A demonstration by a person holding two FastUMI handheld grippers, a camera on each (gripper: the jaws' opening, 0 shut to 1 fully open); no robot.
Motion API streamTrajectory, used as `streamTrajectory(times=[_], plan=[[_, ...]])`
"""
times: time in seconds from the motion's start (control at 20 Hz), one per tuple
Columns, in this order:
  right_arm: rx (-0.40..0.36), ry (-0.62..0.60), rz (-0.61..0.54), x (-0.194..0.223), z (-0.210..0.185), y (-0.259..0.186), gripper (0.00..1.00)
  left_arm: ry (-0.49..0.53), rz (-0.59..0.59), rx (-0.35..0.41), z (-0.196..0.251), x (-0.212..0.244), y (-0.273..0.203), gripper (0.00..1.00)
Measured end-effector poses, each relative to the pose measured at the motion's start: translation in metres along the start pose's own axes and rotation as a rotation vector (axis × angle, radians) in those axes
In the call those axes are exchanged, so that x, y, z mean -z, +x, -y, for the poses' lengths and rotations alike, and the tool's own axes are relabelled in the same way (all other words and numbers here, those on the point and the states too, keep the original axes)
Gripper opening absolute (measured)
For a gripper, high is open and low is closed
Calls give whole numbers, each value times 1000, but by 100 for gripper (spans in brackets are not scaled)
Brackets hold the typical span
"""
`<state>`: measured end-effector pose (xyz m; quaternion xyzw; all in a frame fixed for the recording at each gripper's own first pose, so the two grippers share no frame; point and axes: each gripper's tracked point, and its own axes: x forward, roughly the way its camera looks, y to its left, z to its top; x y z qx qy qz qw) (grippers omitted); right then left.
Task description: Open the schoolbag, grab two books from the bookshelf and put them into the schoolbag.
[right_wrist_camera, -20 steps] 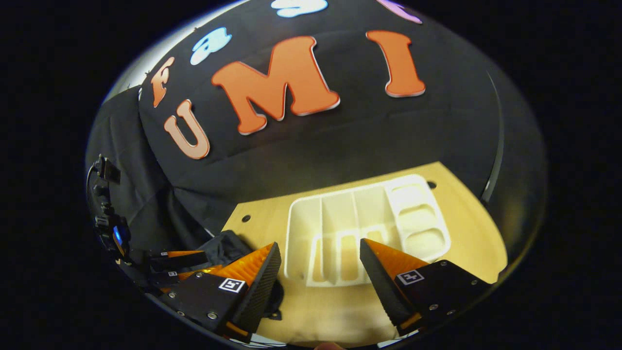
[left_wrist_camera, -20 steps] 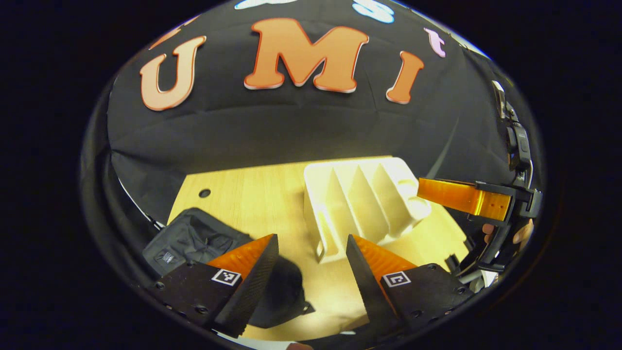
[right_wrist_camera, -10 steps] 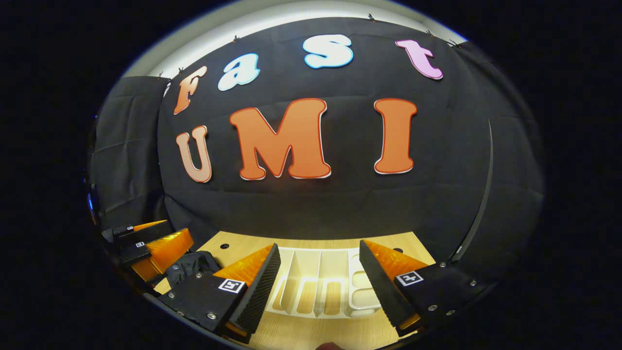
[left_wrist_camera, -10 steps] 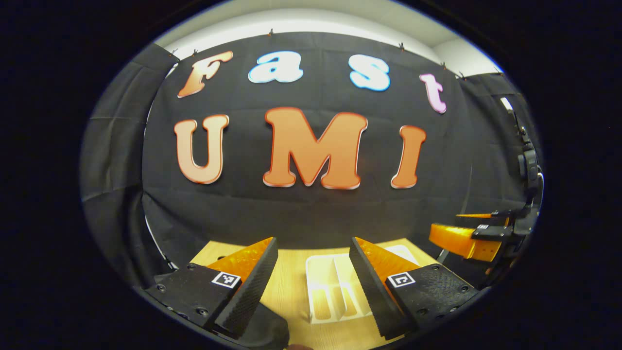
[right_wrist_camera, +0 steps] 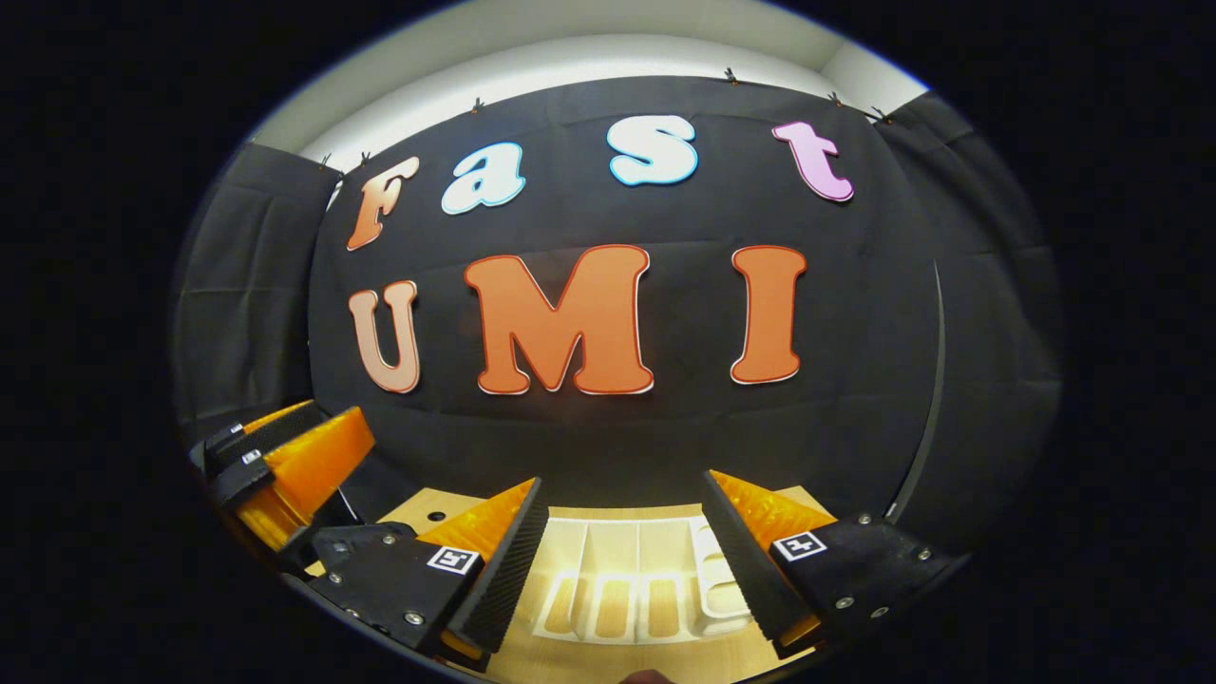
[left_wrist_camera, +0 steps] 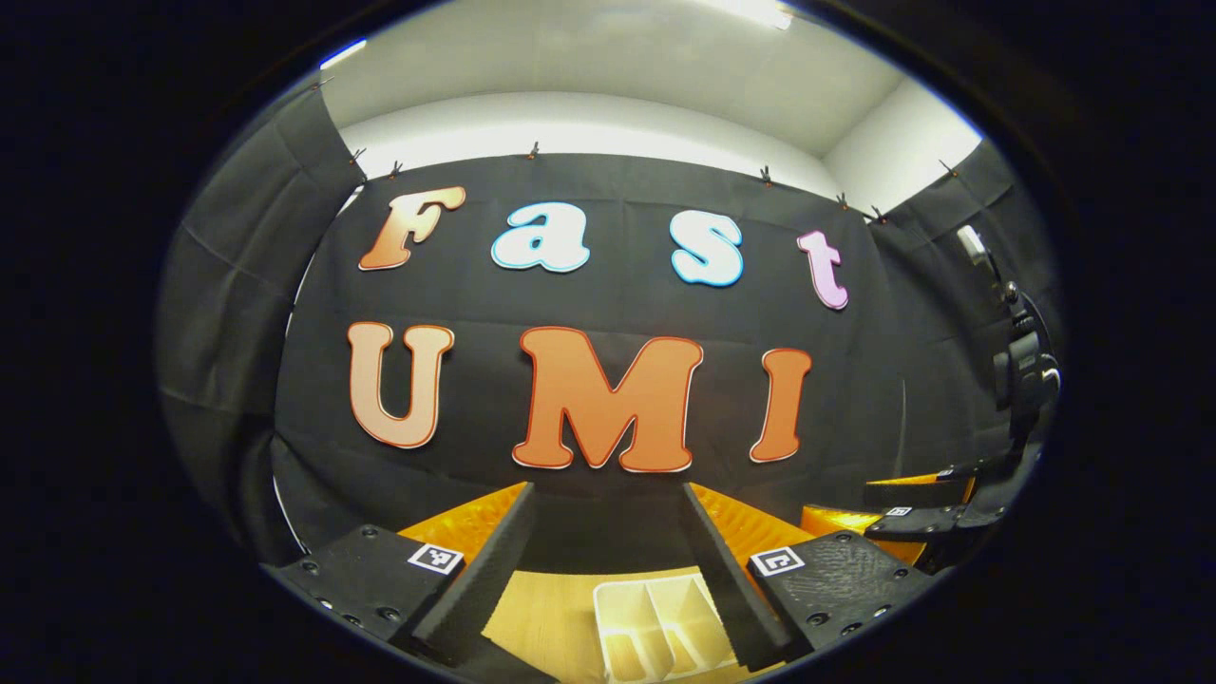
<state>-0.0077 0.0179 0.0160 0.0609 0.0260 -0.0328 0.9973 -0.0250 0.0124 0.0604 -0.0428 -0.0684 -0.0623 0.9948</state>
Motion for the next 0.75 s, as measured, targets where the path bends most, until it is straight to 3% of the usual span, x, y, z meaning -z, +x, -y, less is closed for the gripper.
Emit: streamTrajectory(times=[0.25, 0.4, 0.75], plan=[[27, -52, 48, -11, -4, 5, 96, 36, -21, 26, 3, 13, 12, 94], [19, -74, 37, -3, -11, 6, 96, 3, -26, 56, 11, 17, 12, 94], [-7, -89, 60, -2, -15, -2, 96, 28, -42, 20, 3, 24, 7, 94]])
